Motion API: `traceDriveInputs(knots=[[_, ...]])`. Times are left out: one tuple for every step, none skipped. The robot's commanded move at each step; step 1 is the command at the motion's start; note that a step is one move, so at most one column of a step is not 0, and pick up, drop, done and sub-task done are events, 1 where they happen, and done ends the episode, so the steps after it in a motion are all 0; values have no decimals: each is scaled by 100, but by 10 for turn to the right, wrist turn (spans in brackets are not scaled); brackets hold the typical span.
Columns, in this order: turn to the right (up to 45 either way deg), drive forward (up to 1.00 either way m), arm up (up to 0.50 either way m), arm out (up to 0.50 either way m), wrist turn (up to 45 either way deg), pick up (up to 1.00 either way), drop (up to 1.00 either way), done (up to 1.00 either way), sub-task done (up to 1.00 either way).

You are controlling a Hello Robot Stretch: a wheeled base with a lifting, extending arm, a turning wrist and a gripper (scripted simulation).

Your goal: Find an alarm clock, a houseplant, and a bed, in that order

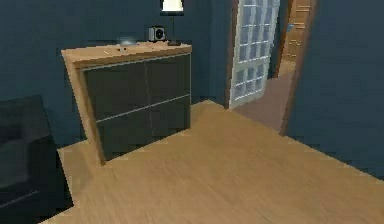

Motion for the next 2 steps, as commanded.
traceDriveInputs(knots=[[0, 100, 0, 0, 0, 0, 0, 0, 0], [0, 65, 0, 0, 0, 0, 0, 0, 0]])
